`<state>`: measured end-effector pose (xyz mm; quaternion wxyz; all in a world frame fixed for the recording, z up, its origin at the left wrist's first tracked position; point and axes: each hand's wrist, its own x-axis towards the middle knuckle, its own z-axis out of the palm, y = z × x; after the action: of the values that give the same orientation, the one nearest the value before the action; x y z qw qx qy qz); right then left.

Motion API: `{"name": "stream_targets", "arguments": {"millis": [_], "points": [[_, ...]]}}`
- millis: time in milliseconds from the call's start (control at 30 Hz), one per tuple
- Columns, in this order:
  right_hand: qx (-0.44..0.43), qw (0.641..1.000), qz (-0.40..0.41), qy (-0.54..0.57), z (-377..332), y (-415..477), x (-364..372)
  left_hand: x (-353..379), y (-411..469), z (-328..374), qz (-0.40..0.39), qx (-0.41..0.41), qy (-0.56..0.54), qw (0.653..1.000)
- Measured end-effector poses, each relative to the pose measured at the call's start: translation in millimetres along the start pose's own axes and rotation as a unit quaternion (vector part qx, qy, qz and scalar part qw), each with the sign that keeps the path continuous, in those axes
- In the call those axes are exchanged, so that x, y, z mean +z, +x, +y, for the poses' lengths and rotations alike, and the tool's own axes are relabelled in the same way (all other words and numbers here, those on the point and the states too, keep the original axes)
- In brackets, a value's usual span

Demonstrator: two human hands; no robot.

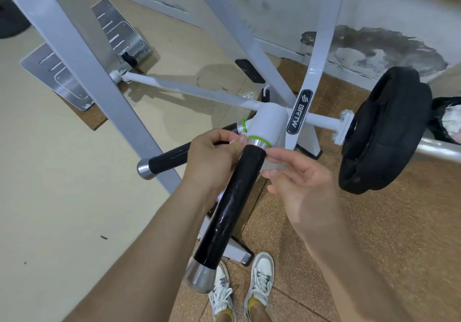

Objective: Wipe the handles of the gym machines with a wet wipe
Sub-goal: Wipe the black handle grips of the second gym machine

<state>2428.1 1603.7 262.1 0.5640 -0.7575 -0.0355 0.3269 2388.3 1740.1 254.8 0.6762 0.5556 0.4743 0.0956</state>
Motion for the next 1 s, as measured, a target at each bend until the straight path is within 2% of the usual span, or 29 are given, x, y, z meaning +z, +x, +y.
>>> {"name": "stream_targets", "arguments": {"millis": [100, 233, 333, 400, 500, 633, 733, 867, 1000], "points": [[0.000, 1.000, 0.002, -0.001, 3, 2, -2, -5, -11, 2, 0.023, 0.081, 0.069, 0.994], [-0.025, 1.000, -0.002, -0.016, 4, 0, -4, -6, -35, 4, 0.017, 0.167, 0.205, 0.964], [-0.050, 0.998, -0.006, -0.043, 1, 0, -2, 0, -46, 7, 0.006, 0.190, 0.216, 0.958], [-0.077, 0.995, -0.008, -0.063, -2, 1, -2, 3, -35, 10, 0.036, 0.173, 0.212, 0.961], [-0.105, 0.990, -0.012, -0.094, -6, 4, 0, 3, -11, 6, 0.072, 0.102, 0.191, 0.974], [-0.150, 0.976, -0.003, -0.156, -5, 8, 7, -4, -6, -10, 0.010, -0.011, 0.128, 0.992], [-0.197, 0.964, 0.028, -0.175, -3, 11, 11, -11, -12, -9, 0.008, 0.034, 0.100, 0.994], [-0.179, 0.962, 0.017, -0.205, -14, 12, 13, -21, -23, 1, 0.004, 0.073, 0.075, 0.995], [-0.166, 0.959, -0.054, -0.225, -41, 6, 22, -39, -29, 14, -0.046, 0.059, -0.079, 0.994]]}}
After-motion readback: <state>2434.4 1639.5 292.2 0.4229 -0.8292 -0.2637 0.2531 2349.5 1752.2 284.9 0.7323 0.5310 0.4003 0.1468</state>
